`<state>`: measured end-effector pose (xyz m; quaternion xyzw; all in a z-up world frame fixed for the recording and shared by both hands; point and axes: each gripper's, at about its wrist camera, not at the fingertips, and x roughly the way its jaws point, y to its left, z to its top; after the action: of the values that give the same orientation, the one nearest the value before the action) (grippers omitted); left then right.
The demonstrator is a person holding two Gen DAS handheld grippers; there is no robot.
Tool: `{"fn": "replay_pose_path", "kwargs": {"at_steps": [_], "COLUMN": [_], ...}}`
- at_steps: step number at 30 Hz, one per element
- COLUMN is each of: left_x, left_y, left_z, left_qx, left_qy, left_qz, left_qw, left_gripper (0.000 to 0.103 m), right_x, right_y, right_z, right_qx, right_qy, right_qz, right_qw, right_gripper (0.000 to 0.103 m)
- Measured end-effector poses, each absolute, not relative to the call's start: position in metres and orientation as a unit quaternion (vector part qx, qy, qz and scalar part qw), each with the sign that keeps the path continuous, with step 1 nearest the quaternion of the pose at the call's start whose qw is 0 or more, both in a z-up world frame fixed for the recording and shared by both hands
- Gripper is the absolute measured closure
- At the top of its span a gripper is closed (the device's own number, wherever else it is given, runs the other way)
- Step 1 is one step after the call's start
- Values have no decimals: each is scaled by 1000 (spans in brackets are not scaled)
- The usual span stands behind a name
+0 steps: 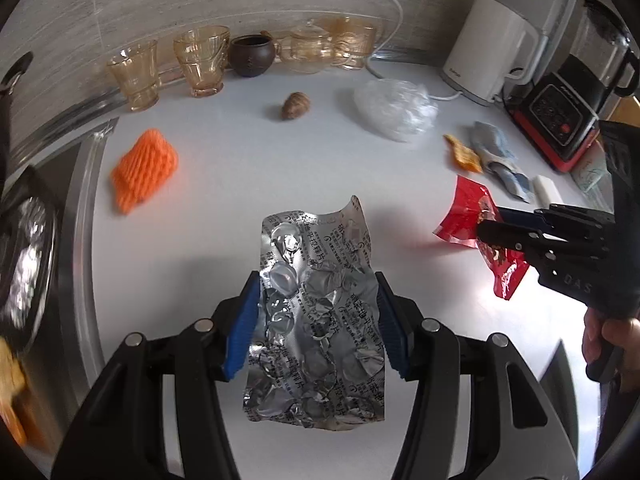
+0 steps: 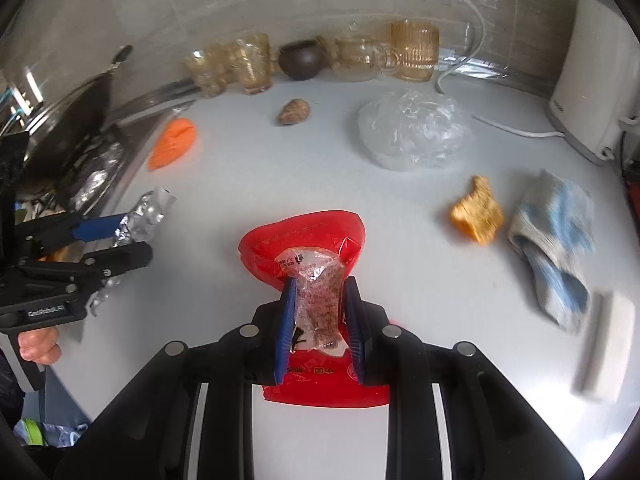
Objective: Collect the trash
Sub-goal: 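Carry the foil pack and red packet over the green basket and release both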
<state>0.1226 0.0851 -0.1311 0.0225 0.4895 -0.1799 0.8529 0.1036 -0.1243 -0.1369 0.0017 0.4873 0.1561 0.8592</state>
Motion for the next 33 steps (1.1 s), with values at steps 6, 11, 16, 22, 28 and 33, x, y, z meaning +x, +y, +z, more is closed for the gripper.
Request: {"fn": "replay_pose_path", "kwargs": {"at_steps": [6,11,16,22,28,33], "left_x": [64,12,-39,-85,-115,-132], "left_y": [63,43,28,18,12,9], "left_z": [-119,-117,-118,-122,-128,-133], "left_qx": [14,10,6,5,12,22], "left_qy": [491,497,508,519,527,534], "left_qz": [-186,-202,-214,-210,-200,-192], "left_qw": [851,844,834,829,826,823], "left_gripper": [50,50,50,50,50,50], "right_x": [25,-36,-98,-149,-169,-173], "right_y": [-141,-153,-158,-158,-153,-148], "right_z": [-115,-111,-120,-142,-185,-230], "right_qx": [2,-4,-6,3,-6,-10], "right_qy": [481,487,499,516,546,573], "right_qz": [161,156,159,167,166,169], "right_qw": [862,859,852,840,821,802], "right_gripper": [79,79,79,78,77,72]}}
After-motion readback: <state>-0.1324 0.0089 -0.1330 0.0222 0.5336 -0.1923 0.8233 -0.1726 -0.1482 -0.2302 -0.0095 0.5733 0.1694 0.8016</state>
